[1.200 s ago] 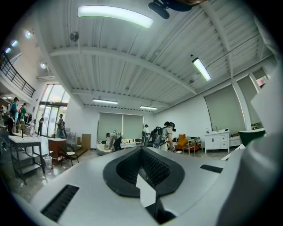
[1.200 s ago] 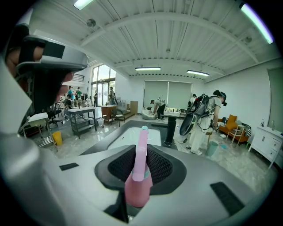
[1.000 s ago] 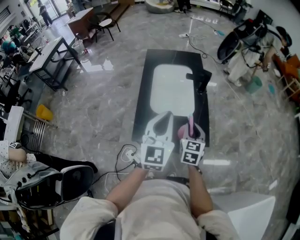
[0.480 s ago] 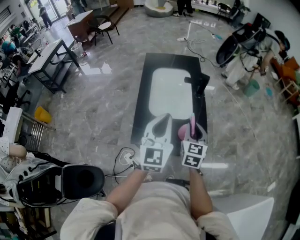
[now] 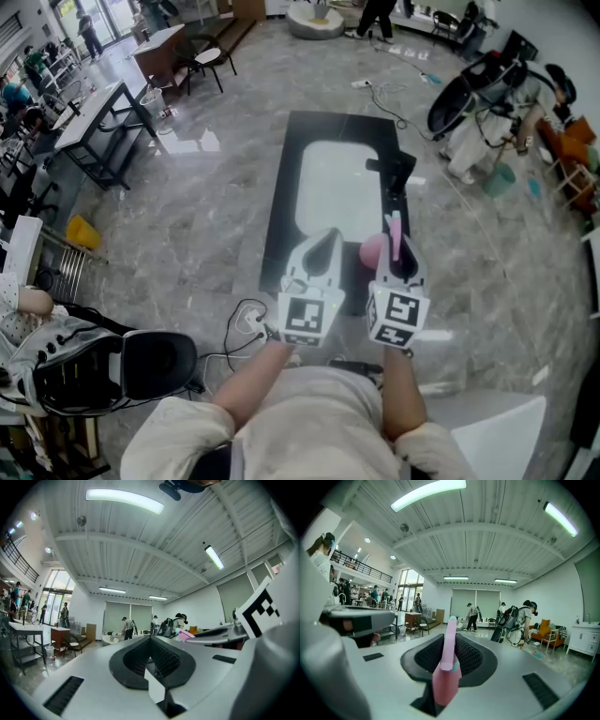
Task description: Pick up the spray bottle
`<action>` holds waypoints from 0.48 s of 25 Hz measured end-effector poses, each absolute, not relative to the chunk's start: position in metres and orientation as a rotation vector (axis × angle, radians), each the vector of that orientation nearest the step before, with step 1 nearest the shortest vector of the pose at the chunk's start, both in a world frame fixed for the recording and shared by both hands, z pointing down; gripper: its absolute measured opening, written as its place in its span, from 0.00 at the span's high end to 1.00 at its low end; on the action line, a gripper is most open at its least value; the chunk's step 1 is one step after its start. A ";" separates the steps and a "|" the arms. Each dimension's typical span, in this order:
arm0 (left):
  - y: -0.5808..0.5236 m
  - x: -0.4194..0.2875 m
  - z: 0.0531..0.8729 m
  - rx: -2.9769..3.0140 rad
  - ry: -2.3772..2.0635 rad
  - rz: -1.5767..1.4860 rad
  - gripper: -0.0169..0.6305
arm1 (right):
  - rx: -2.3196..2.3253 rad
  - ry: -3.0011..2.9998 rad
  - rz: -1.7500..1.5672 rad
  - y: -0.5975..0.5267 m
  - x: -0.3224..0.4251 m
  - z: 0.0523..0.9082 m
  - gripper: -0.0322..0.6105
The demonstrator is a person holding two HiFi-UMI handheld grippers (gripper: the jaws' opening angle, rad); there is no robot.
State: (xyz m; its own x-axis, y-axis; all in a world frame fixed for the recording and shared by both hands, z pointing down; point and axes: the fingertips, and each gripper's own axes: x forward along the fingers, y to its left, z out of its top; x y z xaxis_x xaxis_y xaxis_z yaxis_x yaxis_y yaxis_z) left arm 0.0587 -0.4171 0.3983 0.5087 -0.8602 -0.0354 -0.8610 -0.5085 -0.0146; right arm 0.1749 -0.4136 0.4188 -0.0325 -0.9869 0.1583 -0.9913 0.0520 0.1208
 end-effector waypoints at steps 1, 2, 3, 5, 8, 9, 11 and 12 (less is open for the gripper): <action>-0.417 0.059 0.397 -2.699 1.539 0.038 0.97 | 2.045 -2.130 0.007 -0.412 0.175 0.410 0.82; -0.417 0.059 0.396 -2.696 1.535 0.039 0.97 | 2.053 -2.137 -0.016 -0.410 0.174 0.401 0.82; -0.417 0.059 0.394 -2.694 1.533 0.040 0.97 | 2.061 -2.145 -0.037 -0.408 0.173 0.392 0.82; -0.416 0.058 0.393 -2.699 1.536 0.042 0.97 | 2.075 -2.166 -0.067 -0.404 0.172 0.377 0.82; -0.413 0.057 0.388 -2.696 1.535 0.051 0.97 | 2.088 -2.197 -0.120 -0.395 0.170 0.356 0.82; -0.412 0.057 0.386 -2.688 1.528 0.055 0.97 | 2.094 -2.205 -0.142 -0.391 0.169 0.349 0.82; -0.409 0.058 0.381 -2.673 1.514 0.067 0.97 | 2.107 -2.221 -0.186 -0.385 0.169 0.336 0.82; -0.408 0.058 0.379 -2.676 1.518 0.080 0.97 | 2.112 -2.229 -0.206 -0.382 0.169 0.330 0.82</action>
